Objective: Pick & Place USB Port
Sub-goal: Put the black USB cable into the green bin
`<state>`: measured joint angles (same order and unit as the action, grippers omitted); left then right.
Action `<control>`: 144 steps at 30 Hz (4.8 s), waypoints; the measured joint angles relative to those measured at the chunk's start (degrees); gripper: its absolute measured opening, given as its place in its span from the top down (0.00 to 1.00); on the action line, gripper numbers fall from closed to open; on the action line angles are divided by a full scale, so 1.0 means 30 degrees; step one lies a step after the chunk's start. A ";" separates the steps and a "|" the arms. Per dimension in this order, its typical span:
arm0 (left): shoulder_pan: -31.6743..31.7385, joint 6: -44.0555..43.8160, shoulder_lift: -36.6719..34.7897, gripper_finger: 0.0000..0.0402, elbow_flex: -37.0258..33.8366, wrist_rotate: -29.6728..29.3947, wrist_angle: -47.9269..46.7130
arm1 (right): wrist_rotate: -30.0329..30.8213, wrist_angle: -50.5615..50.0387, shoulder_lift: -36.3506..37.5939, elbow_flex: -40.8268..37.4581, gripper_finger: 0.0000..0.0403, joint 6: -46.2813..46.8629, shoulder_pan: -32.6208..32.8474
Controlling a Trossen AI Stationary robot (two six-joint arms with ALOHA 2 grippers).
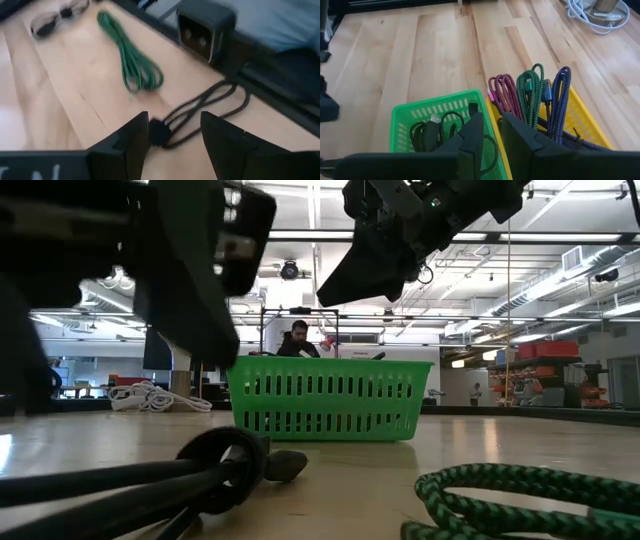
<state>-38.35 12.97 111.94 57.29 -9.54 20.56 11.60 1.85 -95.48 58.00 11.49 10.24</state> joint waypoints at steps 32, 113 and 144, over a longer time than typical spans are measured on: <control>-0.1315 0.1739 0.1467 0.53 0.2326 -0.0766 -0.2554 | -0.0010 0.0323 0.0000 0.0000 0.82 0.1479 -0.0182; -0.2889 0.1656 -0.4699 1.00 0.3405 -1.9153 -0.5889 | -0.0347 0.2086 0.0000 -0.0007 0.82 0.2970 0.0187; -0.0233 0.0344 -0.6382 1.00 0.3434 -1.7231 -0.2610 | -0.1508 1.0126 -0.0007 -0.0007 0.46 -0.0636 0.2681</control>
<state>-39.05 14.00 92.79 67.59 -61.24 12.73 7.07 32.23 -95.50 57.98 9.58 18.28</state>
